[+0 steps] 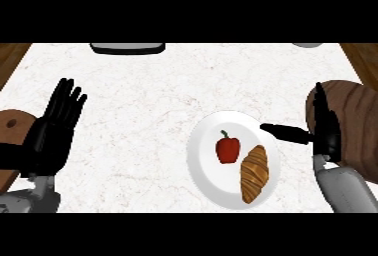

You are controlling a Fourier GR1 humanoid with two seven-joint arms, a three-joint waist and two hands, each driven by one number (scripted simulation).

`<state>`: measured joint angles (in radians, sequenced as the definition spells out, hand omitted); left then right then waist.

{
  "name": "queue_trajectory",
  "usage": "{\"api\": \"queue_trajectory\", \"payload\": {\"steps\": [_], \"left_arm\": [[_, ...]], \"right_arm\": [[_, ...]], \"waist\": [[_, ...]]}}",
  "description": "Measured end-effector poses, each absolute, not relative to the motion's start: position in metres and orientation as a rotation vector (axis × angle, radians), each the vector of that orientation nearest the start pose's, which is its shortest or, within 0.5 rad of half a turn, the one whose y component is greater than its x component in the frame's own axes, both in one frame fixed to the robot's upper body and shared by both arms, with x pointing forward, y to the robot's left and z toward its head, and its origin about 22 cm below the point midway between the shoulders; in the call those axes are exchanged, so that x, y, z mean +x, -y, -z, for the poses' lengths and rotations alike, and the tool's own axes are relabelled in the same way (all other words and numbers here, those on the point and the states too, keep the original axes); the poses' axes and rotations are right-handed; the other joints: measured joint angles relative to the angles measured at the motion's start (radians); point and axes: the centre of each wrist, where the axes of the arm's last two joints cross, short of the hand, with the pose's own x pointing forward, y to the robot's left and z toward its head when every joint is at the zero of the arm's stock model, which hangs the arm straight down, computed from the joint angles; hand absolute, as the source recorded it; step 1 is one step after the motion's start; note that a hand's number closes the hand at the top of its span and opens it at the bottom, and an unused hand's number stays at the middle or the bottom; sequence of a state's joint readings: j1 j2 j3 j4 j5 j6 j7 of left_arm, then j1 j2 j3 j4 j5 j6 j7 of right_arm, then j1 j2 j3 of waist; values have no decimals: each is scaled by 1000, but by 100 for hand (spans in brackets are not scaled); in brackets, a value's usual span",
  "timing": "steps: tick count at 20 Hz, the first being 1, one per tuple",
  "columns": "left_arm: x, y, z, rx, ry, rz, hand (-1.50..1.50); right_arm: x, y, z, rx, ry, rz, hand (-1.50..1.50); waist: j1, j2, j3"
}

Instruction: Pick the bell pepper from the plate and place it in the bowl

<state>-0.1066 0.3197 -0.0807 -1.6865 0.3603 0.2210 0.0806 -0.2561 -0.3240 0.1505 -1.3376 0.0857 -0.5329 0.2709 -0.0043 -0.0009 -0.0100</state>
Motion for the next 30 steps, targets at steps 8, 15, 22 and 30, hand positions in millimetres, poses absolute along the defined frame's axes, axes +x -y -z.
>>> {"api": "queue_trajectory", "payload": {"steps": [8, 15, 22, 30], "left_arm": [[267, -286, -63, -65, 1683, -74, 0], [269, -285, -59, -90, 1692, -58, 0], [274, -284, -63, -100, 1699, -47, 0], [275, -292, -61, -89, 1695, -56, 0]], "right_arm": [[310, 221, -23, -912, 1306, -15, -150], [334, 216, -55, -866, 961, -376, -150], [354, 186, -86, -605, 662, -668, -150], [379, 153, -129, -487, 635, -728, -150]], "waist": [[3, -1, 6], [17, 0, 4], [27, 1, 5], [17, -2, 8]]}}
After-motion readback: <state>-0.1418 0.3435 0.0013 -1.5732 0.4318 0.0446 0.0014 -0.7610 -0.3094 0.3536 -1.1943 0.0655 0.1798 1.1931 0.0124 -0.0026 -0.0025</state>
